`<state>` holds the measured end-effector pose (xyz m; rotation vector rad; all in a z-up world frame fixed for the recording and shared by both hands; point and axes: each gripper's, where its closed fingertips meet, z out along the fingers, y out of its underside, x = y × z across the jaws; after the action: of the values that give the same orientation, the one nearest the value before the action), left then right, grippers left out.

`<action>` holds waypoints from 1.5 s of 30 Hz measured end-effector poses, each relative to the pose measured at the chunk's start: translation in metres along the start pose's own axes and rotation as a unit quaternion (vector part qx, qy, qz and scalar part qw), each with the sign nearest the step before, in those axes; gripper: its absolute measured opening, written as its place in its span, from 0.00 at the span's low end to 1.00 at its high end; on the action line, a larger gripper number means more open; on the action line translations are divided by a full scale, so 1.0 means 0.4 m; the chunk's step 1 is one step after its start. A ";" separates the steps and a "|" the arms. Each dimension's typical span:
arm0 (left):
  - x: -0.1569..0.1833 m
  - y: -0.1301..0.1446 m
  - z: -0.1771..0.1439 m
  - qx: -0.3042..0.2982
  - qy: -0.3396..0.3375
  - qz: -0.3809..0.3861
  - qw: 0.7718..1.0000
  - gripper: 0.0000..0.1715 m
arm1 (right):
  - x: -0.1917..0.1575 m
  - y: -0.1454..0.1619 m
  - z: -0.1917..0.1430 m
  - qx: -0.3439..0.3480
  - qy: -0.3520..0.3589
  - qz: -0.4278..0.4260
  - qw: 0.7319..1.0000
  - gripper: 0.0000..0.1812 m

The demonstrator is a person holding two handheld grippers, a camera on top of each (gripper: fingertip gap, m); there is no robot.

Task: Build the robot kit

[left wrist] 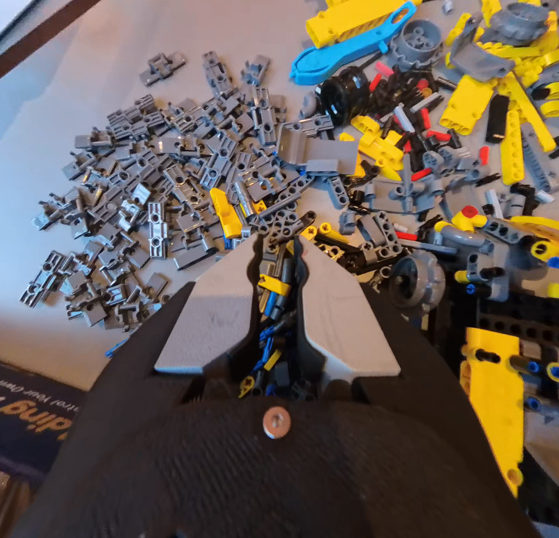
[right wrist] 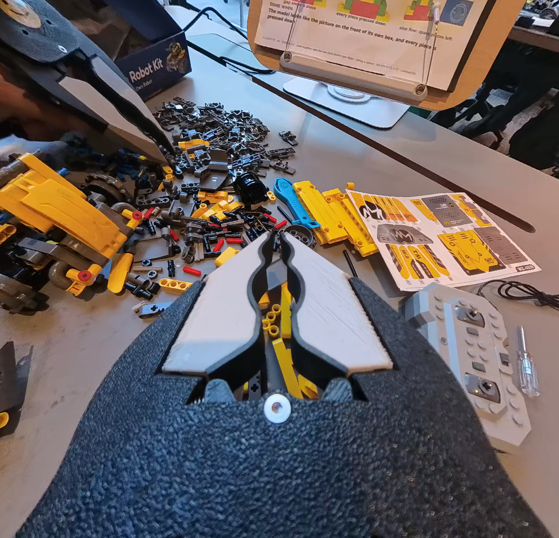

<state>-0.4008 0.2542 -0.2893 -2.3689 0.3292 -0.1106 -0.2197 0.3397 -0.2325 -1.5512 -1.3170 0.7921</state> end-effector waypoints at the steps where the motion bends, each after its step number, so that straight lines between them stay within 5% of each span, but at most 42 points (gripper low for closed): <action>1: -0.002 -0.007 -0.009 0.012 -0.002 -0.002 1.000 0.11 | 0.001 0.001 -0.001 0.000 0.001 -0.001 1.000 0.02; 8: -0.106 -0.061 -0.105 0.095 -0.101 -0.075 0.988 0.06 | 0.007 0.000 -0.003 0.003 0.011 -0.003 1.000 0.02; 12: -0.133 -0.001 -0.075 0.046 -0.093 -0.150 0.983 0.00 | 0.004 -0.001 -0.002 0.004 0.012 -0.004 1.000 0.02; 20: -0.113 0.083 -0.033 -0.051 -0.074 -0.110 0.990 0.00 | -0.016 0.000 0.006 -0.001 0.001 -0.011 1.000 0.02; 31: -0.058 -0.024 -0.083 0.017 -0.010 -0.098 0.995 0.08 | -0.021 0.000 0.008 -0.001 0.001 -0.015 1.000 0.02; 42: -0.048 -0.048 0.069 -0.055 0.003 -0.012 0.998 0.10 | -0.027 -0.020 -0.015 0.020 -0.007 -0.006 1.000 0.02; 45: -0.064 -0.050 0.068 -0.062 0.000 -0.034 0.997 0.03 | -0.029 -0.016 -0.019 0.015 -0.005 -0.018 1.000 0.02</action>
<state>-0.4165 0.2929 -0.2952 -2.5040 0.2633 -0.1254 -0.2179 0.3267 -0.2248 -1.4974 -1.3302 0.7951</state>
